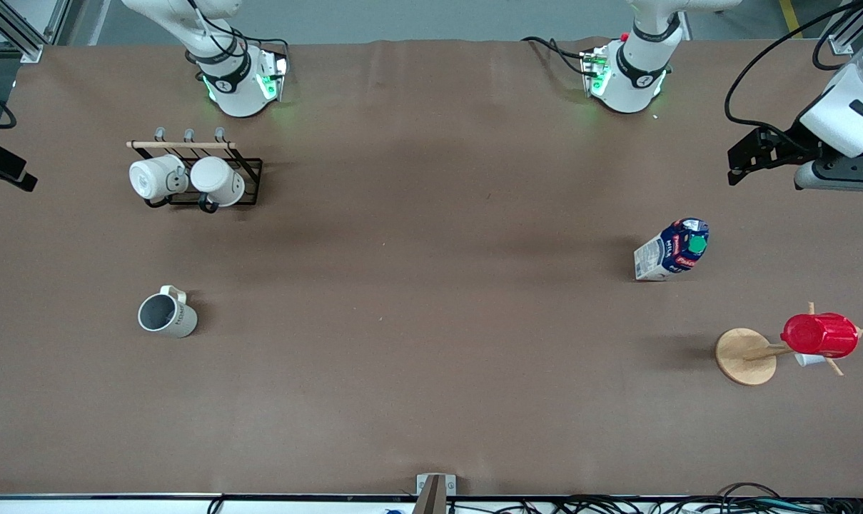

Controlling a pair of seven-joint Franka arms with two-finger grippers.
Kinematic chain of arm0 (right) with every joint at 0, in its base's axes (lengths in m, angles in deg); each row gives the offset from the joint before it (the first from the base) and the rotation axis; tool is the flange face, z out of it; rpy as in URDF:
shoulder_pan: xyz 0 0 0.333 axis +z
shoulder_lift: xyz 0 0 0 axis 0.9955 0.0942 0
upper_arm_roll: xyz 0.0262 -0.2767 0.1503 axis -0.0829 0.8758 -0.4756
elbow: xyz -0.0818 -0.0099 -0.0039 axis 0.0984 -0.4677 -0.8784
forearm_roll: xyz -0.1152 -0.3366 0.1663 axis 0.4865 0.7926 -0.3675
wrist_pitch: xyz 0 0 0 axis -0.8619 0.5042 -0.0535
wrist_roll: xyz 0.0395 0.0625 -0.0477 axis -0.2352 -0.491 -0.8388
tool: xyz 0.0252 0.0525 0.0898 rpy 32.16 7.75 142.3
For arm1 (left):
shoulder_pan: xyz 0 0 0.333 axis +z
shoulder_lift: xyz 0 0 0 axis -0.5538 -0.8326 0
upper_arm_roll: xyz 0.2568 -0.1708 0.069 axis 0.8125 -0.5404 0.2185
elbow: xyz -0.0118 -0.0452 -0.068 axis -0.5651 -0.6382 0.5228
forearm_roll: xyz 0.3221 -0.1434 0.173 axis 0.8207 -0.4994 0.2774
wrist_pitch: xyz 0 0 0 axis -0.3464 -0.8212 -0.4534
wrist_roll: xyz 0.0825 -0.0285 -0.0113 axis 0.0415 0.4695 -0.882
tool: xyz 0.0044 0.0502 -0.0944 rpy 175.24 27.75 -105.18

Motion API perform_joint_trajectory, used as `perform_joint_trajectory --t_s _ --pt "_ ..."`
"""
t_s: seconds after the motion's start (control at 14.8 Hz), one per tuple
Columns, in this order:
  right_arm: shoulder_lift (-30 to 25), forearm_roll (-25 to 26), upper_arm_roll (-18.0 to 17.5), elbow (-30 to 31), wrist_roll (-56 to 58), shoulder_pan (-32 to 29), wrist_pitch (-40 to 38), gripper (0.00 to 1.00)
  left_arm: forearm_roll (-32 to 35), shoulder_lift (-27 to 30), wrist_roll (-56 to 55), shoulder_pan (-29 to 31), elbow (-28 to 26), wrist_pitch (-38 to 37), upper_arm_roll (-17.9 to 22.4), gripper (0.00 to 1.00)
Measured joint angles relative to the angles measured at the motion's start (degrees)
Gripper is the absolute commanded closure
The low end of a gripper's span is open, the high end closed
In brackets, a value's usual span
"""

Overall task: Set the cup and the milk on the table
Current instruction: 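Reach the left gripper toward the blue milk carton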

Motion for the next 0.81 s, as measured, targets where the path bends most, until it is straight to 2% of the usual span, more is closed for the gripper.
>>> perform_joint_trajectory --t_s 0.81 --pt "0.0 0.0 0.0 0.0 0.01 0.0 0.0 0.0 -0.73 -0.04 -0.02 0.01 0.09 0.01 0.48 0.0"
